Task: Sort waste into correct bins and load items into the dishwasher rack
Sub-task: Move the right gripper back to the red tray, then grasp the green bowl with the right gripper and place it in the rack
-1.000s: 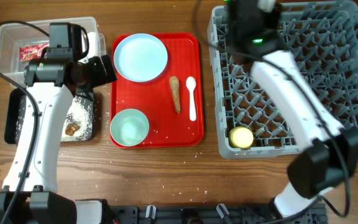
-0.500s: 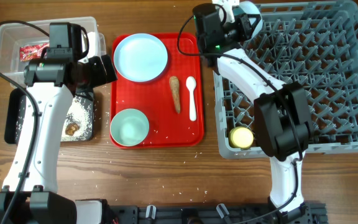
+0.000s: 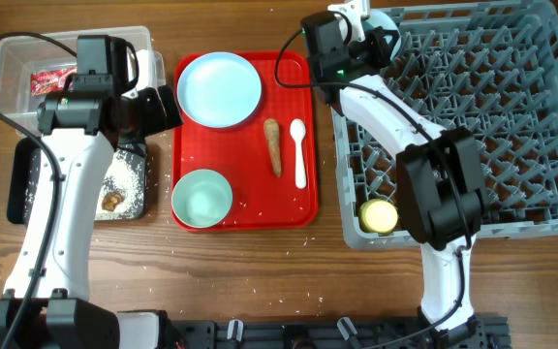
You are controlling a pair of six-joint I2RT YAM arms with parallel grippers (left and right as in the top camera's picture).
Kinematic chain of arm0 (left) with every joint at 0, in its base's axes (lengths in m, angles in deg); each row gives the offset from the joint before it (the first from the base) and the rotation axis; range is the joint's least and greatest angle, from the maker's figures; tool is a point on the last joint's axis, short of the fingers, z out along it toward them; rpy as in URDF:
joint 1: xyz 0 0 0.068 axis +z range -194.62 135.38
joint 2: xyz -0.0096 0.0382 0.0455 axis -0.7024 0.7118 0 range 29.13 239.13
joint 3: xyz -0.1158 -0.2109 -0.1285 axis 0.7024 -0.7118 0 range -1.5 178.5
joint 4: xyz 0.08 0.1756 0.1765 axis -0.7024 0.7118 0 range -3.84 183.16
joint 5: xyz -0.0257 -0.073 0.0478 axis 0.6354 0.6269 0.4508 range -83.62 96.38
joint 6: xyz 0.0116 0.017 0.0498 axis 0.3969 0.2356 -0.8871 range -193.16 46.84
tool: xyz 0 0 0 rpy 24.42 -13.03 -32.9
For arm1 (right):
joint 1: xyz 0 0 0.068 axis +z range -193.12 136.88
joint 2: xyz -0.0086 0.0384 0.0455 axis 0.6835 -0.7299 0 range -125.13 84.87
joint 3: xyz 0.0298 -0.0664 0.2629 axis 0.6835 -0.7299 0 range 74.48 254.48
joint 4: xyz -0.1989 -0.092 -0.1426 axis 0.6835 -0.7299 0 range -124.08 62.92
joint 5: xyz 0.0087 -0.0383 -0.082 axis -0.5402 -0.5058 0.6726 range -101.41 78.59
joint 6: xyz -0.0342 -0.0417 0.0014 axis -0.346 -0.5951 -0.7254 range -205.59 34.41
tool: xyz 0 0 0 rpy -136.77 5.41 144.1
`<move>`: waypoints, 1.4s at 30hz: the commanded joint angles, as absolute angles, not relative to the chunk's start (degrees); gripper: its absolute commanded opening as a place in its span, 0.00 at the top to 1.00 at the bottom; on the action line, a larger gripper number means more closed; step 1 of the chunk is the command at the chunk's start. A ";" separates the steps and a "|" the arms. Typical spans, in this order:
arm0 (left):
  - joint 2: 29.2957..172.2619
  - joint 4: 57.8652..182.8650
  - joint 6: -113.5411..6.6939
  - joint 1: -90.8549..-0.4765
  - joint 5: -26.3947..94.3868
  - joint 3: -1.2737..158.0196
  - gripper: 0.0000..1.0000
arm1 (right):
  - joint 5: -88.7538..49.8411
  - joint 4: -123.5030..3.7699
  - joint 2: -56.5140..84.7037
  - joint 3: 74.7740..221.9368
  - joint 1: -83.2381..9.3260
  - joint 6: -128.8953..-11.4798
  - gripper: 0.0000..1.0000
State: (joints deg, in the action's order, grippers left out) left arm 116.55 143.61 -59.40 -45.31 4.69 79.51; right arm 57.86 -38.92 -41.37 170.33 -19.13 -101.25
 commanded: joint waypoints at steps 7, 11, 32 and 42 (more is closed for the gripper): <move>115.87 143.46 -59.93 -45.09 4.12 80.32 0.00 | 54.04 -40.64 -42.31 170.38 -12.73 -100.63 0.68; 115.87 143.46 -59.93 -45.09 4.12 80.32 0.00 | 54.04 -41.08 -42.31 170.38 -11.07 -100.63 0.42; 115.87 143.48 -59.93 -45.09 4.12 80.32 0.00 | -22.94 -64.25 -26.59 167.51 -10.78 -76.13 0.13; 115.87 143.46 -59.93 -45.09 4.12 80.32 0.00 | -34.16 -58.52 -27.66 155.01 0.39 -58.19 0.53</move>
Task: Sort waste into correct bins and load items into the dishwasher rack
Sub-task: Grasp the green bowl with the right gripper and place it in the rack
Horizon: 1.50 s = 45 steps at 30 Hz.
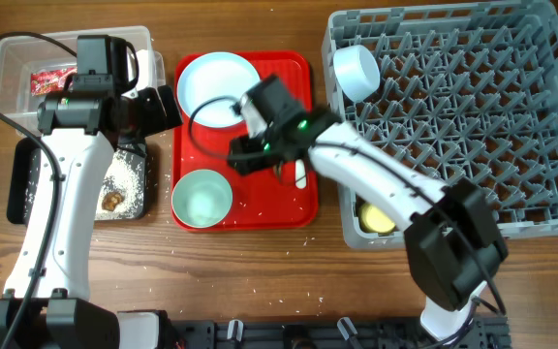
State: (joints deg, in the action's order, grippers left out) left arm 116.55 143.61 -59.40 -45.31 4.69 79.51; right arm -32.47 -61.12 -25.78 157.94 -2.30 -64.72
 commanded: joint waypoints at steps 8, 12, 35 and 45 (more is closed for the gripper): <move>115.87 143.46 -59.93 -45.09 4.12 80.32 0.00 | -26.92 -56.53 -32.91 154.40 5.35 -52.37 0.60; 115.87 143.46 -59.93 -45.09 4.12 80.32 0.00 | -25.98 -57.78 -32.91 154.40 5.35 -52.37 0.89; 115.87 143.46 -59.93 -45.09 4.12 80.32 0.00 | 11.42 -79.13 3.26 154.51 -12.18 -57.12 0.96; 115.87 143.46 -59.93 -45.09 4.12 80.32 0.00 | 52.73 -89.45 5.08 154.51 -12.18 -62.01 0.96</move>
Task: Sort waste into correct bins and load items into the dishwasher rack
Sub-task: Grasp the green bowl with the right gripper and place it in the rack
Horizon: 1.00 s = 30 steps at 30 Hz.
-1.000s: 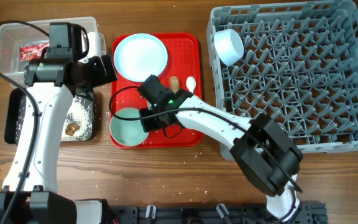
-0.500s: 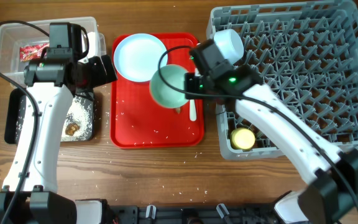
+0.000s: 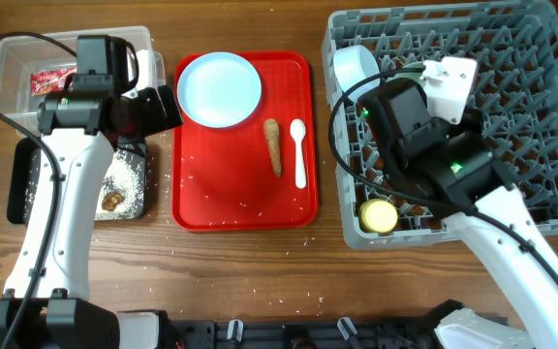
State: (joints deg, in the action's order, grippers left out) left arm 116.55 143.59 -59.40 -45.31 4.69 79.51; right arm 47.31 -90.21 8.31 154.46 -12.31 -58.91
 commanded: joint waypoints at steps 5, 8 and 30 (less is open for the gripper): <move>115.87 143.46 -59.93 -45.09 4.12 80.32 0.00 | 55.72 -85.54 -8.78 154.51 -12.16 -76.59 0.96; 115.87 143.46 -59.93 -45.09 4.12 80.32 0.00 | 59.48 -84.23 -13.81 154.51 -12.18 -76.57 0.95; 115.87 143.46 -59.93 -45.09 4.12 80.32 0.00 | 57.05 -79.16 -21.32 154.49 -12.27 -84.11 0.96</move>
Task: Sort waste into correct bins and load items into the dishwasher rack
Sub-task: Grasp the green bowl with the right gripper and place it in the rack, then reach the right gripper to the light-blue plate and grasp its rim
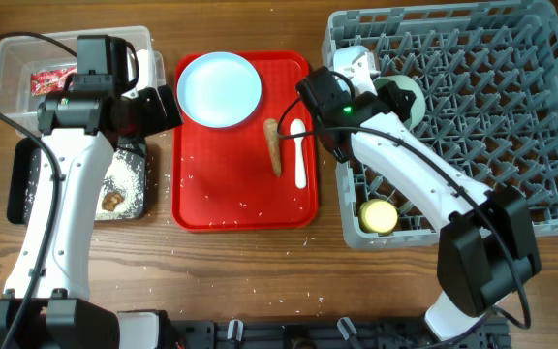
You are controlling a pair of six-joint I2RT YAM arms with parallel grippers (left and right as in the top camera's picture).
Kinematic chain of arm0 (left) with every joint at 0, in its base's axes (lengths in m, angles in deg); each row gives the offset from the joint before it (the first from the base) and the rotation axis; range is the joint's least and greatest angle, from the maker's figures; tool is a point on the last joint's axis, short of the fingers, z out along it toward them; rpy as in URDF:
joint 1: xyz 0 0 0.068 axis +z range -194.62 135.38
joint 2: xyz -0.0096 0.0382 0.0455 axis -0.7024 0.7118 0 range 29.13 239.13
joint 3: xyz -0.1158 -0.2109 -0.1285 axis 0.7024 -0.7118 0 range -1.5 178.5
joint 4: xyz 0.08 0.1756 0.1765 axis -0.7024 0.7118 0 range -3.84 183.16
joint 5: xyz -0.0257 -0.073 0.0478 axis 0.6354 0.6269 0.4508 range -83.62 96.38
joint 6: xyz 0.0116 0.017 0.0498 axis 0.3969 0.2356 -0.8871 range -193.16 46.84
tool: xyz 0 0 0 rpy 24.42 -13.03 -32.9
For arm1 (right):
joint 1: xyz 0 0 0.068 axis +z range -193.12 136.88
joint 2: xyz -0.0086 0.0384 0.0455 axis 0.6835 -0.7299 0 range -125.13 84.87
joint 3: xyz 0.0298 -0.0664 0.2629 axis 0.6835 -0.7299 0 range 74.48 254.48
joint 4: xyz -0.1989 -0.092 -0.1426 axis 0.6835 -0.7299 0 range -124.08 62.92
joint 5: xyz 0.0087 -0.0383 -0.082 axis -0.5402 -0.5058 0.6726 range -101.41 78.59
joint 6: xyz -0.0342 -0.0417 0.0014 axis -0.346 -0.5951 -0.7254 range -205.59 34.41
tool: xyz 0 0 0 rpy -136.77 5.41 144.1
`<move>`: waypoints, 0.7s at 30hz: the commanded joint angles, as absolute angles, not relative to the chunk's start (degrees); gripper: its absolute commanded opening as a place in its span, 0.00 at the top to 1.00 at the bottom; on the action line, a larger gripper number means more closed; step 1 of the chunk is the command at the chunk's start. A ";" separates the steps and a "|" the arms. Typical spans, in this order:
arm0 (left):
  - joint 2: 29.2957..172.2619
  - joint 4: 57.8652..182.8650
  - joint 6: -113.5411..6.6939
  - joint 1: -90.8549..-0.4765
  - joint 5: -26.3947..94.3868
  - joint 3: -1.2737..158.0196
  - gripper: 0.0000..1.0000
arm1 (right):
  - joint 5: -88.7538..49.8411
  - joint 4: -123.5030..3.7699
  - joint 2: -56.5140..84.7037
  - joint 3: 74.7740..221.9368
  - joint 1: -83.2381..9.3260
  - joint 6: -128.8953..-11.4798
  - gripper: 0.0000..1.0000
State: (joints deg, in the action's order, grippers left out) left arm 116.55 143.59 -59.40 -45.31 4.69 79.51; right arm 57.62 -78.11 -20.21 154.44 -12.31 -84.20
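The red tray (240, 189) carries a white plate (219, 89), a brown food scrap (273, 145) and a white spoon (299, 155). In the grey dishwasher rack (473, 126) a white cup (355, 60) sits at the back left. A pale green bowl (402, 97) stands on edge just right of it. My right gripper (308, 99) hangs at the tray's right edge, just above the spoon's bowl end, and looks open and empty. My left gripper (168, 107) hovers between the bins and the tray, fingers apart, holding nothing.
A clear bin (13, 58) at the back left holds a red wrapper (52, 79). In front of it a black bin (134, 184) holds crumbs and a food scrap. A round yellow item (378, 215) lies in the rack's front left corner.
My right arm has left the rack's left part and now reaches to the tray's right edge by the spoon. The green bowl, hidden then, now stands in the rack. The left arm is unmoved.
First my right gripper was at the rack's back left corner with the white cup, and the green bowl sat on the tray. Then the cup lay in the rack and the gripper was beside the bowl. Later the bowl was off the tray; now it stands in the rack.
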 commanded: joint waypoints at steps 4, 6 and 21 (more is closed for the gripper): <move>115.87 143.46 -59.93 -45.09 4.12 80.32 0.00 | 56.88 -79.46 -21.32 154.49 -10.96 -84.24 0.96; 115.87 143.46 -59.93 -45.09 4.12 80.32 0.00 | 53.32 -80.42 -21.32 154.49 -10.04 -88.42 0.96; 115.87 143.46 -59.93 -45.09 4.12 80.32 0.00 | 41.49 -82.87 -21.32 154.49 -1.91 -91.63 0.32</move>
